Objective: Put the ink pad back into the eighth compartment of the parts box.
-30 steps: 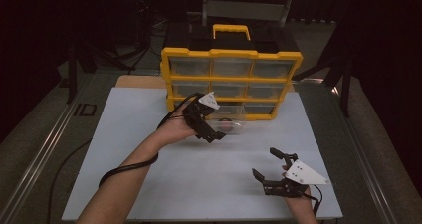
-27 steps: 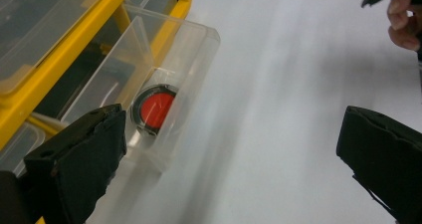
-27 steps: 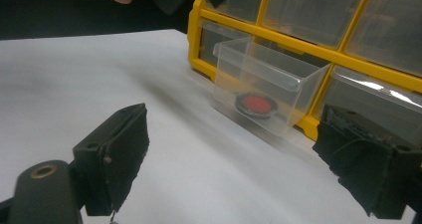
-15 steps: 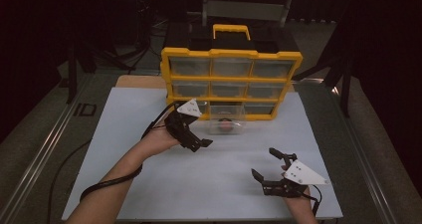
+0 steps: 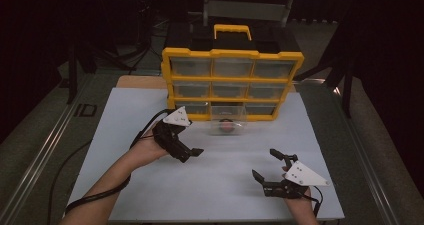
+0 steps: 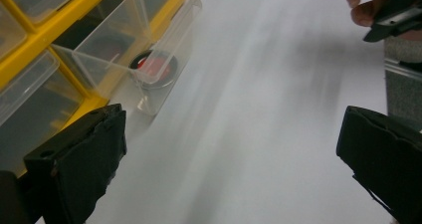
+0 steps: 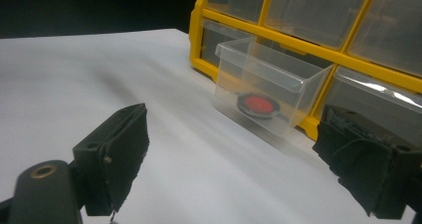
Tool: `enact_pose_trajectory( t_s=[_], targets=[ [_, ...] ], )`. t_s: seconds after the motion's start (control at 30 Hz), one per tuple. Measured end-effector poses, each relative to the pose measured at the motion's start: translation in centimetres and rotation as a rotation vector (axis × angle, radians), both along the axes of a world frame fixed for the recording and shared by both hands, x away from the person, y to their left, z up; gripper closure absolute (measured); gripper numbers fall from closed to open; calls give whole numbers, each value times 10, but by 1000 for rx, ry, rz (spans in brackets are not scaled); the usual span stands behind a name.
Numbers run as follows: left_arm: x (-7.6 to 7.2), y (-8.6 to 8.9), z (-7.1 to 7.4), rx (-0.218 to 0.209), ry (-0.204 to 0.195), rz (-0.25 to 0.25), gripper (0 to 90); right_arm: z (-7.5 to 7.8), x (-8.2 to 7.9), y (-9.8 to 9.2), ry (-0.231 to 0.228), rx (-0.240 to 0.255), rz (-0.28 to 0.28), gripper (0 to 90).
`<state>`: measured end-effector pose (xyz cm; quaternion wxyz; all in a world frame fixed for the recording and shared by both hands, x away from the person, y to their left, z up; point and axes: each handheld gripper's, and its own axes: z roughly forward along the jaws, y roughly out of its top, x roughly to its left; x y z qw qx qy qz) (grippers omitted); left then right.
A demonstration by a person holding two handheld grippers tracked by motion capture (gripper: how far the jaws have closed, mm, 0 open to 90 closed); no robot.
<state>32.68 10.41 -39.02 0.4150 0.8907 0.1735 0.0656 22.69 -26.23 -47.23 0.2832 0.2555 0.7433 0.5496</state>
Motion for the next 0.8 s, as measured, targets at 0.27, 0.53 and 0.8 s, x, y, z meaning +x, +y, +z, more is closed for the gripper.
enact_pose_trajectory(
  t_s=[0.27, 0.53, 0.8],
  targets=[
    [-18, 22, -3, -8, -3, 23, 1, 0, 0, 1, -2, -5, 0, 129],
    [-38, 46, -7, -32, -11, 59, 1, 0, 0, 2, 1, -3, 1, 129],
    [-60, 70, -13, -43, -29, 115, 1, -1, 0, 2, 0, -5, 6, 129]
  ],
)
